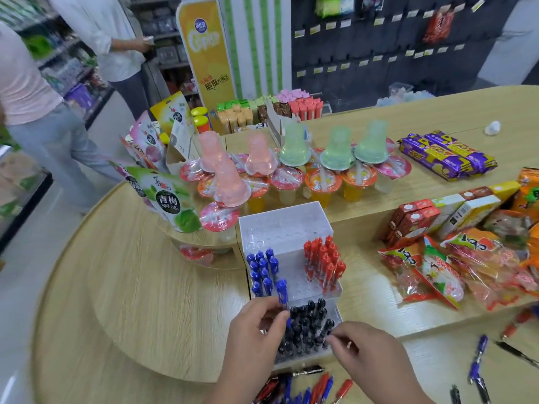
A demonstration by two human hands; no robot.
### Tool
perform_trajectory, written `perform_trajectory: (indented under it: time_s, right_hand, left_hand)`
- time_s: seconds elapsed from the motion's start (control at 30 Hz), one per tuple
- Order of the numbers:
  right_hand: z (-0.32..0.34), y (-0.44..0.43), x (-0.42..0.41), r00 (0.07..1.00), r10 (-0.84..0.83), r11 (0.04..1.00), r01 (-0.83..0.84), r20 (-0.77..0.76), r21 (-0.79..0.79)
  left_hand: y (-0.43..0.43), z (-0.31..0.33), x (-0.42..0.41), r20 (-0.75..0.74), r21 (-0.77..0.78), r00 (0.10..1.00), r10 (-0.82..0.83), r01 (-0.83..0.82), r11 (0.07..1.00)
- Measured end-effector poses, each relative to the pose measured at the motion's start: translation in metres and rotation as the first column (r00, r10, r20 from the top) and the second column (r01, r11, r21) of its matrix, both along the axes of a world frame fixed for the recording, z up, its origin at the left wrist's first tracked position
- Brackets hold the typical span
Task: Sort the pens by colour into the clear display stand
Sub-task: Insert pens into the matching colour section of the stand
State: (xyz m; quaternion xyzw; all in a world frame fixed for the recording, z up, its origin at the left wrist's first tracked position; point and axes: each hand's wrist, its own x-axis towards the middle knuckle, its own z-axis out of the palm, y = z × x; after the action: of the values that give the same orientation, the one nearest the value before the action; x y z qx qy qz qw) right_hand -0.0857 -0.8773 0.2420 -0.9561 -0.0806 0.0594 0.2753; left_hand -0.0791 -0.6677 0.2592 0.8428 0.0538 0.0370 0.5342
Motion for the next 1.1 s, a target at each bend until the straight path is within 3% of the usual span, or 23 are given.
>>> perform_trajectory:
  time_s: [0.1, 0.17, 0.37, 0.43, 0.53, 0.67, 0.8, 1.1]
  right_hand:
    - [0.022, 0.020, 0.018, 0.998, 0.023, 0.951, -0.039, 0.057, 0.306]
    - [0.031, 0.036, 0.031, 0.995, 0.034, 0.921, -0.069, 0.099, 0.382]
    - [0.029, 0.048, 0.054, 0.969, 0.028, 0.930, -0.116, 0.247, 0.349]
    - [0.024, 0.048, 0.062, 0.961, -0.025, 0.925, -0.082, 0.275, 0.371]
    - [0.018, 0.053, 0.075, 0.962, -0.063, 0.917, -0.049, 0.265, 0.396]
    - [0.008, 0.064, 0.085, 0.966, 0.039, 0.939, -0.124, 0.257, 0.320]
    - [0.001, 0.071, 0.090, 0.966, 0.058, 0.944, -0.135, 0.253, 0.300]
    - [-0.002, 0.066, 0.095, 0.950, 0.180, 0.967, -0.219, 0.255, 0.132]
  left_hand:
    - [-0.004, -0.002, 0.007, 0.070, 0.044, 0.997, -0.045, 0.042, 0.998]
    - [-0.007, -0.001, 0.011, 0.121, 0.082, 0.990, -0.078, 0.068, 0.994]
    - [-0.004, -0.009, 0.019, 0.202, 0.211, 0.978, -0.059, 0.016, 0.977]
    - [0.003, -0.019, 0.011, 0.180, 0.147, 0.978, 0.108, -0.135, 0.980]
    - [0.018, -0.046, 0.006, 0.019, 0.083, 0.933, 0.360, -0.360, 0.929]
    - [0.022, -0.058, 0.018, -0.186, 0.043, 0.947, 0.260, -0.257, 0.965]
    - [0.020, -0.058, 0.030, -0.187, 0.067, 0.968, 0.168, -0.158, 0.985]
    - [0.011, -0.054, 0.033, -0.176, 0.084, 0.957, 0.230, -0.218, 0.972]
